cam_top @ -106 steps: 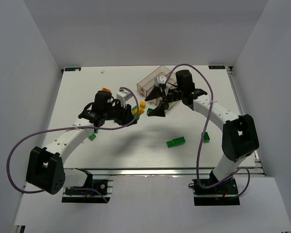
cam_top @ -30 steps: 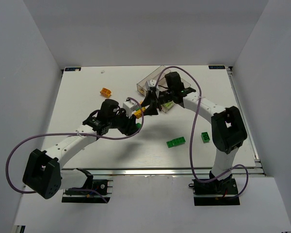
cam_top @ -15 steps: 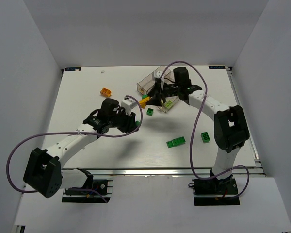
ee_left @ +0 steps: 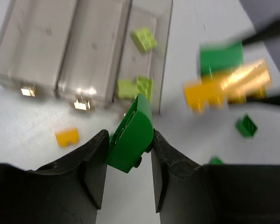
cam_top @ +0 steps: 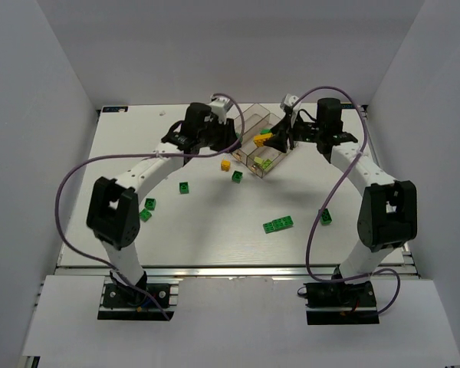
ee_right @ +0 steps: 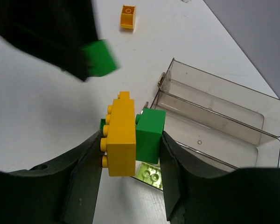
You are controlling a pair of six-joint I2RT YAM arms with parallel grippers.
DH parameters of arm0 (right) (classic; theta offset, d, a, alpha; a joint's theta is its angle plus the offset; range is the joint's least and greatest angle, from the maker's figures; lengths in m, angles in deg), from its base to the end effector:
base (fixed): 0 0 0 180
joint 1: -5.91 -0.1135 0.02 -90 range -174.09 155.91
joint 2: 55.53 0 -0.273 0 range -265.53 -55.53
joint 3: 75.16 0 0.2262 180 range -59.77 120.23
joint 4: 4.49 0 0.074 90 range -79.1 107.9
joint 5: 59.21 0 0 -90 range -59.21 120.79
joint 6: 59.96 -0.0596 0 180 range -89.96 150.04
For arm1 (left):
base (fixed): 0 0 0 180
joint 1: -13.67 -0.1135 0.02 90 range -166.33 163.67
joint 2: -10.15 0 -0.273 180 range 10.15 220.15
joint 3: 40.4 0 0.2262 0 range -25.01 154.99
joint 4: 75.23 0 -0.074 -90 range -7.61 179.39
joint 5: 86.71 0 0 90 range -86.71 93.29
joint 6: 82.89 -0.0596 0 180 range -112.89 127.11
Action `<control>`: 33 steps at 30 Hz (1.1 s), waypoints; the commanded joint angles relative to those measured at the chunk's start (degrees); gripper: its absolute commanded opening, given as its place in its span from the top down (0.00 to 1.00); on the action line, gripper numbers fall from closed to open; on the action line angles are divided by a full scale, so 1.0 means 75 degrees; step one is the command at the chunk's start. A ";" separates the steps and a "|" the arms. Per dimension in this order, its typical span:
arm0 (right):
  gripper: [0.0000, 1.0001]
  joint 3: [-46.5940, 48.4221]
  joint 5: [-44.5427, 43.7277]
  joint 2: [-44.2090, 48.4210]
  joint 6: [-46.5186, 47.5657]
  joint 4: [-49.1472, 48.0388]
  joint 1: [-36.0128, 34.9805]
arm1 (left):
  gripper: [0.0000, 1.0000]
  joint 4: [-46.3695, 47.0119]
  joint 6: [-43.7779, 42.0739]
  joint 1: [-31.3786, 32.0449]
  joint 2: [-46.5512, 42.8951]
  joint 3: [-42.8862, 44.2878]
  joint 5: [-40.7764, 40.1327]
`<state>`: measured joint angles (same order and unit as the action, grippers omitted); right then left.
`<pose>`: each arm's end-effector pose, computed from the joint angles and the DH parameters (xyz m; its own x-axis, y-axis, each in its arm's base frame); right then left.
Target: Sort the legos into containers by color
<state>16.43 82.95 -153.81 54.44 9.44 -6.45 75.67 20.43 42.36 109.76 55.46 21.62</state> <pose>0.3684 0.1289 0.3184 0.0392 -0.2508 -0.9672 -0.9192 0.3705 -0.1334 0.3428 -0.2089 0.2970 -0.6214 0.0908 -0.7782 0.5594 0.7469 -0.3596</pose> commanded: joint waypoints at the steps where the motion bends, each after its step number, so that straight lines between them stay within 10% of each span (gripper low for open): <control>1: 0.88 -0.0351 0.0088 0.0482 -0.0078 -0.0029 0.0007 | 0.94 -0.0069 0.0146 -0.0075 0.0965 0.1572 -0.0591; 15: 0.88 -0.1160 0.0381 0.1151 -0.0289 -0.0111 0.0359 | 0.85 0.0035 0.0111 -0.0274 0.3780 0.4364 -0.2338; 25: 0.88 -0.1360 0.0475 0.1233 -0.0207 -0.0111 0.0418 | 0.34 0.0024 -0.0006 -0.0274 0.3921 0.4412 -0.2338; 33: 0.87 -0.1313 0.0743 0.1256 -0.0079 -0.0006 0.0418 | 0.29 -0.0011 0.0051 -0.0274 0.3770 0.4447 -0.2561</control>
<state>6.79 85.40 -146.51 53.02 9.71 -3.52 74.86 20.67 40.26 141.00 86.49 3.85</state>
